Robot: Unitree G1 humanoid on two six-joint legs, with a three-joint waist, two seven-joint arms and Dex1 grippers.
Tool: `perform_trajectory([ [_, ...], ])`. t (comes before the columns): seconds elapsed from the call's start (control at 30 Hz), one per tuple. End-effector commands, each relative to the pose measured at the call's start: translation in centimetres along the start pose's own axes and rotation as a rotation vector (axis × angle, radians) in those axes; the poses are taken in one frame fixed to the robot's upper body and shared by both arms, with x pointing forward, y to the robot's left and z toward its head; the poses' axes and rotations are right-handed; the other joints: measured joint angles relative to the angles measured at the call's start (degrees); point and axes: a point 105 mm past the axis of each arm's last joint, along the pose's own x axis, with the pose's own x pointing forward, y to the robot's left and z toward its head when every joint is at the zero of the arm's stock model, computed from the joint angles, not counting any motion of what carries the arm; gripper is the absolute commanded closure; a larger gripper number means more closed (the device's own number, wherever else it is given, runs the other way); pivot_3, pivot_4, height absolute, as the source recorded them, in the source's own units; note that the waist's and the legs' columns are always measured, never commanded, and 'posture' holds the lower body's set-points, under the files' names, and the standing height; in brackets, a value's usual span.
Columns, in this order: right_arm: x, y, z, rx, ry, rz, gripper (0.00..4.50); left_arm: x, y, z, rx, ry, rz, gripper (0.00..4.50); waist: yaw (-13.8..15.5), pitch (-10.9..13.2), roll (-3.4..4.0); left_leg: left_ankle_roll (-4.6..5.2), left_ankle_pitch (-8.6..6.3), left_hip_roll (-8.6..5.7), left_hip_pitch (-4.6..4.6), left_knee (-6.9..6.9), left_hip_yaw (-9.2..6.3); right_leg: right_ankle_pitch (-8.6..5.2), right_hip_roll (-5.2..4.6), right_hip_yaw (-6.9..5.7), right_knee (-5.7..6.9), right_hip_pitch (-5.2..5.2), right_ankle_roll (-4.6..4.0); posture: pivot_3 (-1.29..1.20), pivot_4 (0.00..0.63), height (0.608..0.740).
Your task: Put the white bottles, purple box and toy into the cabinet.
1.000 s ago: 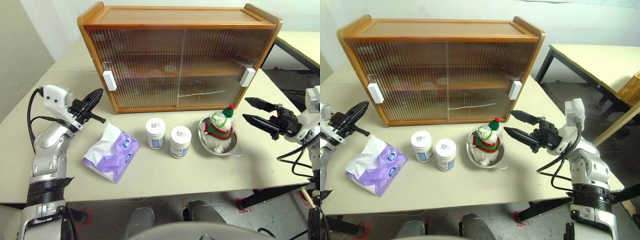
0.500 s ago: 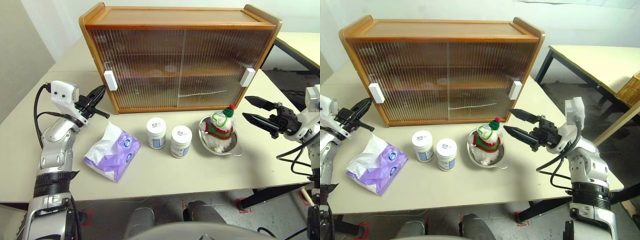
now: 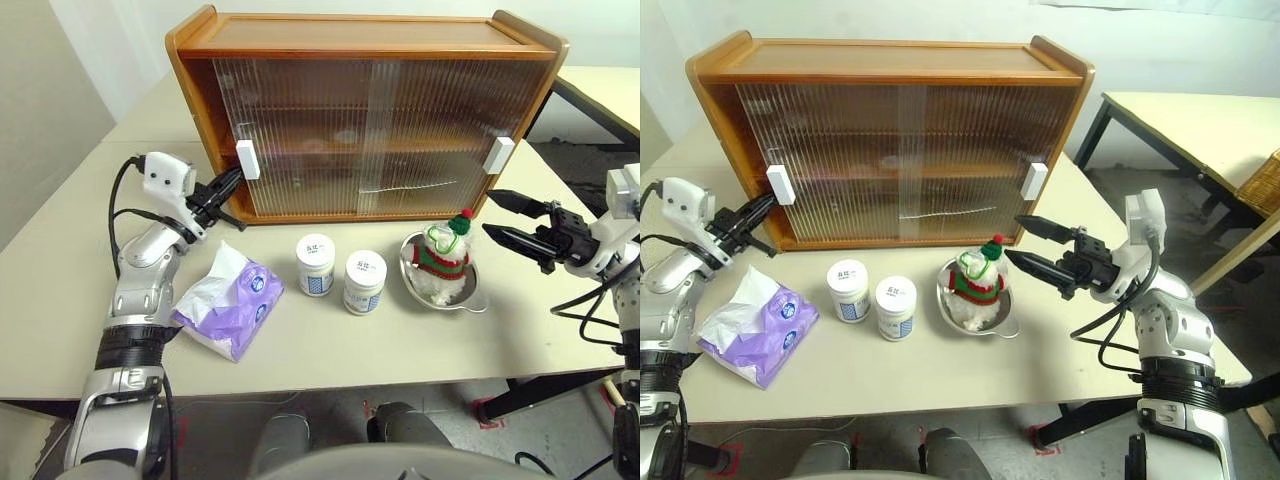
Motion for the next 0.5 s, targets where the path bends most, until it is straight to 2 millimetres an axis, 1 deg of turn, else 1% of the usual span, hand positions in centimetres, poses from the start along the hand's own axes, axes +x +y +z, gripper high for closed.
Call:
perform_trajectory([
  [0.03, 0.6, 0.1, -0.3, 0.0, 0.009, 0.024, 0.0, 0.6, -1.2, 0.7, 0.019, -0.01, -0.055, 4.48, 0.0, 0.0, 0.0, 0.0, 0.0, -0.01, -0.01, 0.0, 0.0, -0.01, 0.0, 0.0, 0.0, 0.0, 0.02, -0.03, 0.004, 0.74],
  [0.13, 1.1, 0.1, -0.5, -0.001, -0.003, 0.027, 0.0, 1.0, -1.8, 1.0, 0.01, -0.022, -0.072, 4.48, 0.0, 0.0, 0.0, 0.0, 0.0, -0.01, -0.02, 0.0, 0.0, -0.01, 0.0, 0.0, 0.0, 0.0, 0.03, -0.05, 0.005, 0.74],
  [0.23, 1.3, 0.4, -0.5, 0.006, -0.014, 0.035, 0.0, 1.4, -3.6, 1.7, 0.013, -0.059, -0.17, 4.48, 0.1, 0.0, 0.0, 0.0, 0.0, -0.02, -0.03, 0.01, 0.0, 0.0, 0.0, 0.0, 0.0, 0.0, 0.05, -0.04, 0.005, 0.74],
  [0.3, 1.4, 0.6, -0.6, 0.012, -0.02, 0.045, 0.0, 1.6, -4.5, 1.7, 0.022, -0.055, -0.22, 4.48, 0.2, 0.0, 0.01, 0.0, 0.0, -0.02, -0.03, 0.02, 0.0, 0.0, 0.0, 0.0, -0.01, 0.0, 0.05, -0.05, 0.005, 0.74],
  [0.4, 1.6, 0.9, -0.5, 0.009, -0.027, 0.061, 0.0, 2.1, -5.0, 2.0, 0.015, -0.067, -0.252, 4.48, 0.1, 0.0, 0.0, 0.0, 0.0, -0.02, -0.03, 0.03, 0.0, 0.0, 0.0, 0.0, 0.0, 0.0, 0.05, -0.05, 0.01, 0.74],
  [0.5, 1.7, 1.0, -0.5, 0.009, -0.027, 0.067, 0.0, 2.8, -5.1, 2.4, 0.03, -0.083, -0.268, 4.48, 0.1, 0.0, 0.01, 0.0, 0.0, -0.01, -0.04, 0.04, 0.0, 0.01, 0.0, 0.0, 0.0, -0.01, 0.07, -0.06, 0.01, 0.74],
])
